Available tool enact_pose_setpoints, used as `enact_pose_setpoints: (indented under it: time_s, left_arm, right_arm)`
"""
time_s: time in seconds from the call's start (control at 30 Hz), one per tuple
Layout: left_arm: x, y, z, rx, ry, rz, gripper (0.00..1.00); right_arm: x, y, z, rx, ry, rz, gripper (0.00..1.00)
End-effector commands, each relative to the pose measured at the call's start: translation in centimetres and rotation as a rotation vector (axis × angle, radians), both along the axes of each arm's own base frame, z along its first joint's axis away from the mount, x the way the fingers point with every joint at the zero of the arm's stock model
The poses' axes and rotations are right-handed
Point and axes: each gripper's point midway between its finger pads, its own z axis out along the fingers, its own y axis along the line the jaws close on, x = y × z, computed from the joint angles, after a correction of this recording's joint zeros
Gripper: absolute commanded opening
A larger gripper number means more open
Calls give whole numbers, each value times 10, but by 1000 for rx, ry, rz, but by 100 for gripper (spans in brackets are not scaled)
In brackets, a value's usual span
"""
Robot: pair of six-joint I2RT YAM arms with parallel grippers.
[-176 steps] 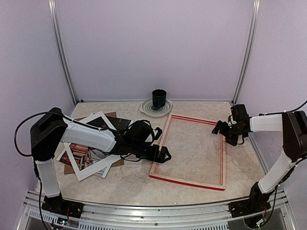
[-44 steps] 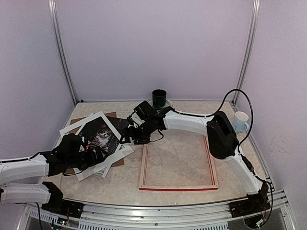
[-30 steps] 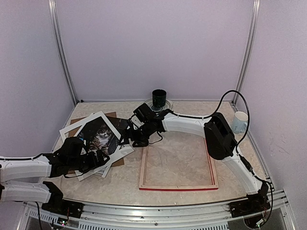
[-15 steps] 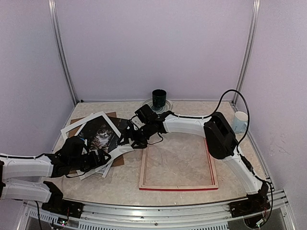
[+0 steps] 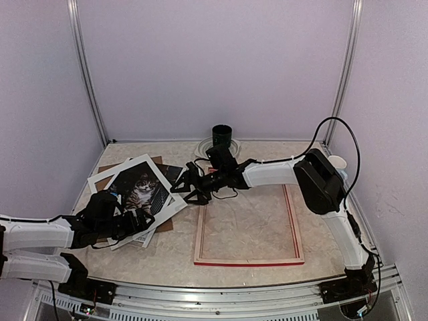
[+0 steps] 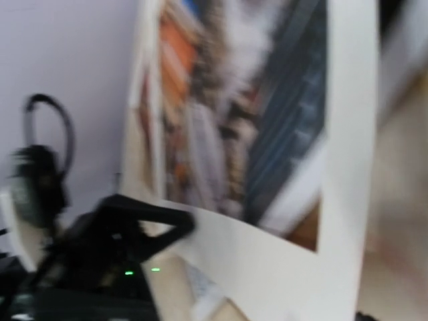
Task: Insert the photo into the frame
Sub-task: Pick up the mat board from the photo.
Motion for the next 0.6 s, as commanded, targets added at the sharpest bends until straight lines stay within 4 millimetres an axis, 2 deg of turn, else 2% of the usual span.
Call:
enact_pose_setpoints:
  time_s: [0.0, 0.17, 0.4, 0.57]
  left_arm:
    - [-13, 1, -15, 18, 56, -28, 99]
    - [-14, 2, -13, 18, 55, -26, 99]
    - [-14, 4, -7, 17, 41, -17, 99]
    - [-14, 3, -5, 13, 38, -19, 99]
  right_arm:
    - [-3, 12, 23, 119, -8, 44, 87]
    - [-4, 19, 20, 110, 6, 54, 80]
    - [-9, 22, 2, 24, 10, 61, 64]
    - [-17, 20, -12, -23, 29, 73, 61]
